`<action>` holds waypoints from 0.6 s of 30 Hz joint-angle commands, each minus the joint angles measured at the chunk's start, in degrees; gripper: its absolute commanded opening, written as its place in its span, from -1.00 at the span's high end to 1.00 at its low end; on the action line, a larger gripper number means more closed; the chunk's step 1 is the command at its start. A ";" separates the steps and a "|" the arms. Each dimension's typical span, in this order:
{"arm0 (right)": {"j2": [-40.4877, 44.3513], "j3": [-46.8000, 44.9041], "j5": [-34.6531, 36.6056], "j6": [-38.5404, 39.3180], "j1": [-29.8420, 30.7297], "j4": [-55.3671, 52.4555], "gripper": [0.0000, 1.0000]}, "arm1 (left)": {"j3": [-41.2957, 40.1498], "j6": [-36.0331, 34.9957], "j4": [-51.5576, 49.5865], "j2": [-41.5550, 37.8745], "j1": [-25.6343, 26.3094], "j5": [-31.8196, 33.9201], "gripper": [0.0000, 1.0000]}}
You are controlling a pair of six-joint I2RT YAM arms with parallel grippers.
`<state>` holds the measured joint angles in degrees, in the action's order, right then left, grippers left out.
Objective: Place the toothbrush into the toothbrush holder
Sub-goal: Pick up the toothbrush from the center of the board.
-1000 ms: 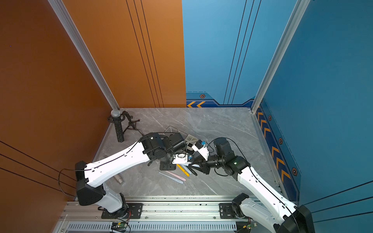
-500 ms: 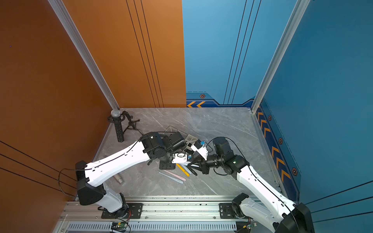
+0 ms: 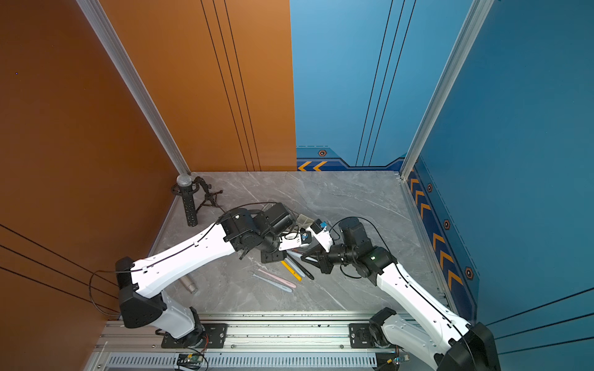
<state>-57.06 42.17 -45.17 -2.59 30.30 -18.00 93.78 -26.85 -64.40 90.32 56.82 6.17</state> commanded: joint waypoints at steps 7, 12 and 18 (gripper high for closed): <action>4.84 0.96 4.86 -1.67 -2.27 -0.57 1.00 | 0.23 7.92 2.50 -2.11 -0.89 2.18 -0.12; 7.81 0.74 9.95 -1.91 -2.16 -0.53 1.00 | -1.62 18.59 8.19 -5.87 -1.39 2.34 -0.18; 15.94 -3.45 19.76 0.11 1.45 3.30 1.00 | -8.06 42.69 20.64 -13.38 -9.46 -10.00 -0.13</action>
<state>-44.66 40.62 -32.18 -3.36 30.20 -16.99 88.82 1.54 -51.48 79.96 50.28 3.77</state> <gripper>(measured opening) 0.121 0.570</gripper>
